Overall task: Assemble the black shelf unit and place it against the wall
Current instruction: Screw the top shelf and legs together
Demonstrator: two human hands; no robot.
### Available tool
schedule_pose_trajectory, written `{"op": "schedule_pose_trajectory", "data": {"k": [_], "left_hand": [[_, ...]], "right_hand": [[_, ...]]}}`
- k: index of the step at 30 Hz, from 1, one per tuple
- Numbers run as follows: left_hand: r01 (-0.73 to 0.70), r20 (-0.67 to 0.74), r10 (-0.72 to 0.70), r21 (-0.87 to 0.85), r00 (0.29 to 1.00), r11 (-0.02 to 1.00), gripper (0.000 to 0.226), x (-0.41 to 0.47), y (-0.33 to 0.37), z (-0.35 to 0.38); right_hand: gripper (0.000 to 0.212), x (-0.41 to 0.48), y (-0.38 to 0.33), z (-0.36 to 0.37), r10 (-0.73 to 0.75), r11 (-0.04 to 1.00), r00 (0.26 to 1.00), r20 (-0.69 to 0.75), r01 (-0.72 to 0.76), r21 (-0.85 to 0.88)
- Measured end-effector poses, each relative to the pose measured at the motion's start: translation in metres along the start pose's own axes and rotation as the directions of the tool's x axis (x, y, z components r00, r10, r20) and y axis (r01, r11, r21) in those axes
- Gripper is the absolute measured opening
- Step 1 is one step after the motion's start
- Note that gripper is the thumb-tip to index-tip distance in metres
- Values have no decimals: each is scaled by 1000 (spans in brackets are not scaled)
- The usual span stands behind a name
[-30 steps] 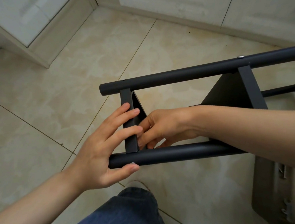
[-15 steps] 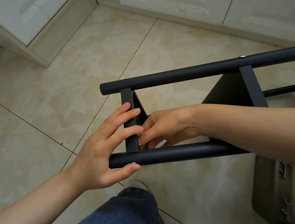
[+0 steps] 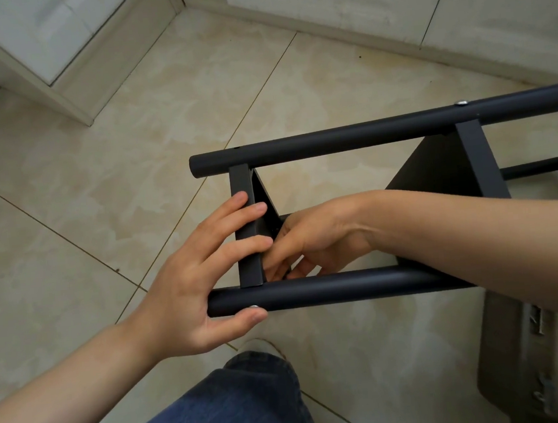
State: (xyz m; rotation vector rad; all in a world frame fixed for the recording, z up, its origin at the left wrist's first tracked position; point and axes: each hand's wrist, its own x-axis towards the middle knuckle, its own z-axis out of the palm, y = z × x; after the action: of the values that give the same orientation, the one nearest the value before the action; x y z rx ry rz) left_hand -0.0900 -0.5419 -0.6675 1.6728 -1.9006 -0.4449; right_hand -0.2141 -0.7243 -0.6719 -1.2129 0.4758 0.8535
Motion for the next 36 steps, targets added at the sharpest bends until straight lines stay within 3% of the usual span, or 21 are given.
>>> {"op": "schedule_pose_trajectory", "data": {"k": [16, 36], "left_hand": [[-1, -6, 1, -10, 1000, 1000, 55, 0, 0, 0], [1, -3, -1, -6, 1000, 1000, 56, 0, -1, 0]], "right_hand": [[10, 0, -2, -1, -50, 996, 999, 9, 49, 72], [10, 2, -5, 6, -21, 999, 1000, -12, 21, 28]]}}
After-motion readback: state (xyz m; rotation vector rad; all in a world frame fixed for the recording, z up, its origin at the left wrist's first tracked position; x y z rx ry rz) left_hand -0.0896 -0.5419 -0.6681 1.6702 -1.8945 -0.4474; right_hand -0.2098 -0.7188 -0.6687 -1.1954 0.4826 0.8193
